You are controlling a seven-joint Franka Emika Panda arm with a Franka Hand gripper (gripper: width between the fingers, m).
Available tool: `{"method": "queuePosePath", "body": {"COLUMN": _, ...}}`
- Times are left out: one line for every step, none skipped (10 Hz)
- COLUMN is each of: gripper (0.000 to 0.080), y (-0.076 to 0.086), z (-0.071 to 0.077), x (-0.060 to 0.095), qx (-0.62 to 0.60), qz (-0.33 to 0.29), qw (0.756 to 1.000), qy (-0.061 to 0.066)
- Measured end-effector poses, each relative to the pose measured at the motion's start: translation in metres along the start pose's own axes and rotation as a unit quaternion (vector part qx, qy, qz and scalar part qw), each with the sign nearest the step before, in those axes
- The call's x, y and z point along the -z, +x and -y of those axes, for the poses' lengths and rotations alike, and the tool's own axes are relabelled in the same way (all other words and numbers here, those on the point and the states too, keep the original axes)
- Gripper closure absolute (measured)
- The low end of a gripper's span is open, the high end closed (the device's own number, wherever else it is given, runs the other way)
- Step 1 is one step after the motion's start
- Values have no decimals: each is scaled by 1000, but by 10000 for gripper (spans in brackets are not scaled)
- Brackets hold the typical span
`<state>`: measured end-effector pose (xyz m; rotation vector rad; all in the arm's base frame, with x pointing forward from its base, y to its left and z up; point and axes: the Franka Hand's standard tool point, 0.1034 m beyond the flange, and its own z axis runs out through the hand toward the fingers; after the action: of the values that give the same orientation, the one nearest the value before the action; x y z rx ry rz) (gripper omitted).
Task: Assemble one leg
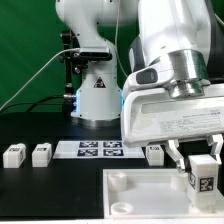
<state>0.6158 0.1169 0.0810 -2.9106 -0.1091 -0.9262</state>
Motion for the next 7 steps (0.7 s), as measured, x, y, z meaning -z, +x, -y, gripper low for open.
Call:
{"method": "queuePosePath", "body": {"gripper": 507, "y": 0, "z": 0, "x": 0, "qx": -3, "qz": 1, "qw": 1000, "qy": -2}}
{"method": "queuePosePath", "body": {"gripper": 507, "y": 1, "z": -1, "x": 0, "qx": -3, "qz": 5, "qw": 1000, "qy": -1}}
{"method": "queuePosePath", "body": {"gripper": 428, "y": -1, "z": -1, "x": -1, "qx": -3, "qz": 8, "qw": 1000, "qy": -1}}
{"method": "queuePosePath", "body": {"gripper": 428, "y": -1, "z": -1, "x": -1, "qx": -3, "qz": 9, "qw": 1000, "qy": -1}}
{"method": "queuePosePath", "body": {"gripper": 250, "y": -1, "z": -1, "x": -1, "qx": -3, "qz": 9, "qw": 1000, "qy": -1}}
{"method": "queuePosePath", "body": {"gripper": 171, "y": -1, "z": -1, "x": -1, "qx": -3, "qz": 9, "qw": 1000, "qy": -1}}
{"method": "queuePosePath", "body": {"gripper": 171, "y": -1, "z": -1, "x": -1, "qx": -3, "qz": 9, "qw": 1000, "qy": -1}}
